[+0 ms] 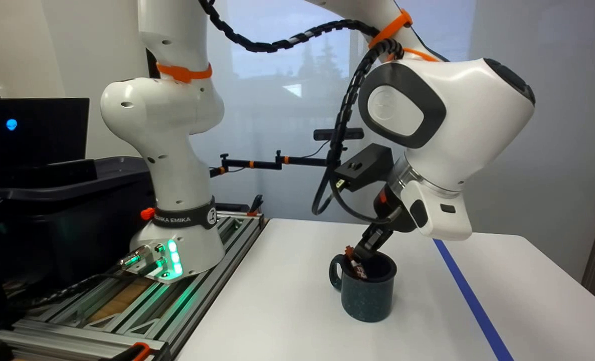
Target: Pick up the marker from the cup and put it on the table
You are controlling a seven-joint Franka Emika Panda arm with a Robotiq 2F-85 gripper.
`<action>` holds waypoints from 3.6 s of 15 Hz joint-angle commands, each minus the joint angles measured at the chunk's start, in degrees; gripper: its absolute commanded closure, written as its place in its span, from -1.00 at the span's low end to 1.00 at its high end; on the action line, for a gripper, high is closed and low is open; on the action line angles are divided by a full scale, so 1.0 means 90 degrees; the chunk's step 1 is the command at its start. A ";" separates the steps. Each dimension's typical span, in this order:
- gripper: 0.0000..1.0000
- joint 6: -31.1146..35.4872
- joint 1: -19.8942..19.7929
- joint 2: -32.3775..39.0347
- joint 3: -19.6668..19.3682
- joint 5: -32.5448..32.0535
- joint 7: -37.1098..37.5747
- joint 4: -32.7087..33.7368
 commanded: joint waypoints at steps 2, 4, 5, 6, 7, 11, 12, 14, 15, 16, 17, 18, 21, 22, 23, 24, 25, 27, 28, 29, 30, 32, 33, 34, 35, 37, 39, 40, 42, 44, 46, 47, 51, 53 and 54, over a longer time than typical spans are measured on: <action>0.31 -0.0038 -0.0058 0.0314 0.0070 0.0019 0.0018 0.0275; 0.35 -0.0001 -0.0059 0.0392 0.0093 0.0060 -0.0006 0.0322; 0.37 0.0018 -0.0054 0.0431 0.0109 0.0075 -0.0004 0.0343; 0.46 0.0024 -0.0052 0.0473 0.0128 0.0103 -0.0013 0.0370; 0.51 0.0028 -0.0046 0.0505 0.0144 0.0117 -0.0001 0.0386; 0.55 0.0019 -0.0037 0.0638 0.0221 0.0165 0.0003 0.0463; 0.48 0.0005 -0.0039 0.0667 0.0234 0.0165 0.0011 0.0475; 0.30 -0.0003 -0.0050 0.0715 0.0247 0.0166 0.0010 0.0484; 0.31 -0.0007 -0.0062 0.0737 0.0242 0.0166 0.0009 0.0478; 0.19 -0.0004 -0.0070 0.0766 0.0239 0.0172 0.0004 0.0479; 0.30 -0.0007 -0.0075 0.0783 0.0240 0.0176 -0.0001 0.0472; 0.69 -0.0003 -0.0083 0.0812 0.0242 0.0190 -0.0009 0.0471; 1.00 -0.0056 -0.0100 0.0791 0.0251 0.0195 -0.0051 0.0453; 0.93 -0.0120 -0.0086 0.0665 0.0242 0.0126 -0.0035 0.0410; 0.90 -0.0224 -0.0054 0.0416 0.0225 0.0021 0.0024 0.0302; 0.90 -0.0361 -0.0045 0.0178 0.0223 -0.0036 0.0001 0.0203; 0.90 -0.0528 -0.0049 -0.0124 0.0213 -0.0065 -0.0030 0.0084; 0.90 -0.0804 -0.0068 -0.0648 0.0166 -0.0079 -0.0052 -0.0077; 0.90 -0.0891 -0.0067 -0.0907 0.0134 -0.0096 0.0004 -0.0140; 0.90 -0.0718 -0.0056 -0.1179 0.0084 -0.0161 0.0132 -0.0264; 0.90 -0.0499 -0.0036 -0.1463 0.0046 -0.0321 0.0339 -0.0392; 0.90 -0.0255 -0.0072 -0.1896 0.0000 -0.0542 0.0519 -0.0589; 0.90 -0.0044 -0.0096 -0.2115 -0.0009 -0.0728 0.0682 -0.0738; 0.90 0.0179 -0.0133 -0.2287 -0.0011 -0.0895 0.0813 -0.0878; 0.90 0.0437 -0.0188 -0.2443 -0.0007 -0.1133 0.1051 -0.1031; 0.90 0.0960 -0.0356 -0.2591 -0.0039 -0.1523 0.1444 -0.1314; 0.90 0.1420 -0.0537 -0.2551 -0.0096 -0.1782 0.1729 -0.1558; 0.90 0.1670 -0.0617 -0.2479 -0.0112 -0.1904 0.1873 -0.1675; 0.90 0.2351 -0.0735 -0.2254 -0.0172 -0.1948 0.2016 -0.1943; 0.90 0.3085 -0.0766 -0.1957 -0.0270 -0.1694 0.1918 -0.2191; 0.90 0.3898 -0.0758 -0.1555 -0.0321 -0.1546 0.1883 -0.2375; 0.90 0.4231 -0.0719 -0.1338 -0.0333 -0.1449 0.1820 -0.2432; 0.90 0.5073 -0.0583 -0.0581 -0.0285 -0.1083 0.1654 -0.2467; 0.90 0.5376 -0.0512 -0.0233 -0.0242 -0.1011 0.1632 -0.2425; 0.90 0.5486 -0.0496 -0.0081 -0.0201 -0.0917 0.1569 -0.2403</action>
